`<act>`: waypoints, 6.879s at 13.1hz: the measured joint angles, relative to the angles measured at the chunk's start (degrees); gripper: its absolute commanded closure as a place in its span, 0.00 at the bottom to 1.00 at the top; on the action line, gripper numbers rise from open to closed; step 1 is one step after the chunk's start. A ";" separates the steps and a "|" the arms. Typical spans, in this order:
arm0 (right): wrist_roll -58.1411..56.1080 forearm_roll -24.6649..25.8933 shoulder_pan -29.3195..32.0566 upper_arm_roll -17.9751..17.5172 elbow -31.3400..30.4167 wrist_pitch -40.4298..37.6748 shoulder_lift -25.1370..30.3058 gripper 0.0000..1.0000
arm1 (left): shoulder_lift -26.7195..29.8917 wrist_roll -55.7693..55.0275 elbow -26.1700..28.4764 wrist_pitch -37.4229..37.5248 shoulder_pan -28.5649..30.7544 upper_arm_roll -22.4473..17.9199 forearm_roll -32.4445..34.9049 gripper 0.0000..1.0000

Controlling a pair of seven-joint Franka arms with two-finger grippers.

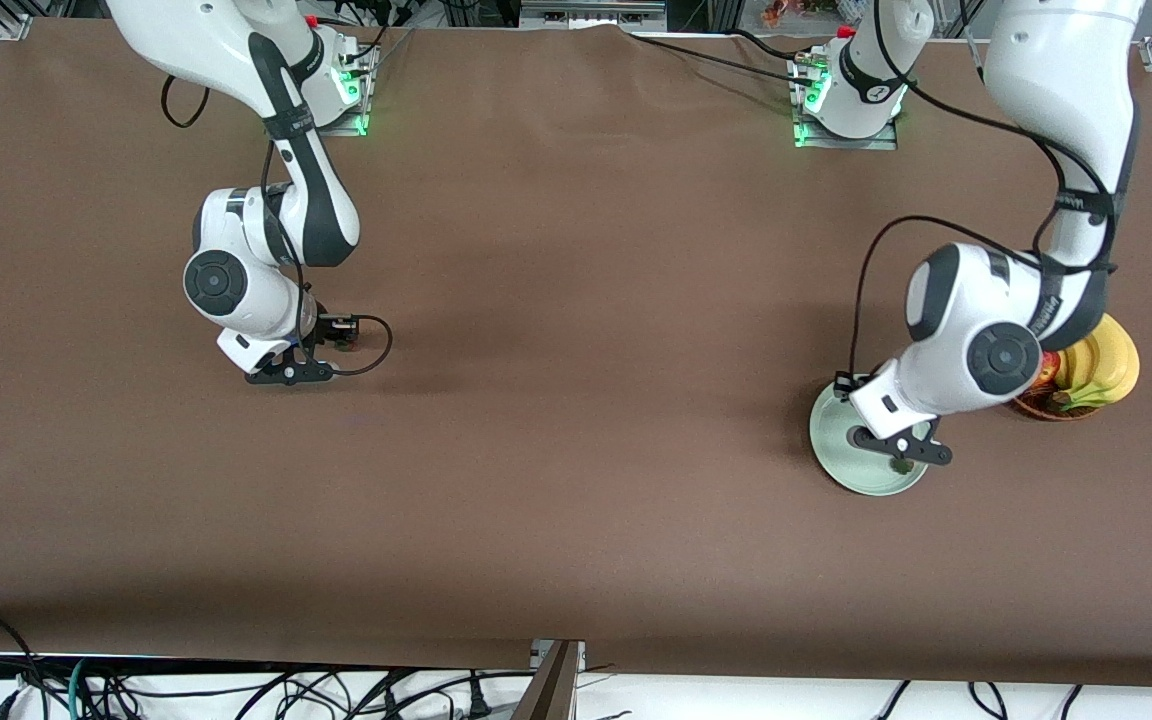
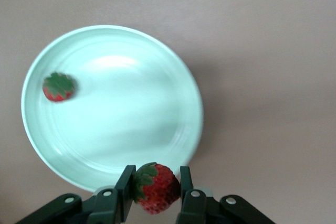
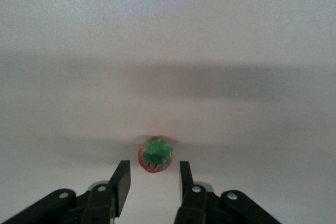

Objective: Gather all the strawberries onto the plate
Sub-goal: 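Carry the strawberry onto the plate while the right gripper grasps the last, then withdraw the left gripper from the plate toward the basket, then carry the last strawberry mid-table with the right gripper and release it, then grasp the strawberry with the left gripper while the right gripper retracts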

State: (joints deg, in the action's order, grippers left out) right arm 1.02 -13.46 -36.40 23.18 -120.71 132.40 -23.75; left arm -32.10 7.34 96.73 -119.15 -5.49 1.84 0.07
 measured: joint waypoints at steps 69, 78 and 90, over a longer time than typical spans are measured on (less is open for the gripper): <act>54.98 -9.59 -9.47 -30.29 57.70 27.75 -39.75 0.09 | 11.46 2.81 -4.26 22.26 4.17 0.73 -8.90 0.00; 38.07 -1.66 2.77 -23.93 59.60 -16.10 -24.43 0.07 | 11.34 -24.70 23.08 -8.30 -4.88 8.97 -9.17 0.00; 15.94 2.33 3.49 -9.41 32.49 -36.31 10.30 0.02 | 7.48 -37.94 28.94 -18.38 -12.41 8.75 -0.52 1.00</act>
State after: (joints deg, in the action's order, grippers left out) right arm 16.96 -11.13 -32.91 13.77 -88.22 96.09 -13.45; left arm -24.62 -30.60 125.68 -137.53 -17.89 10.59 -0.45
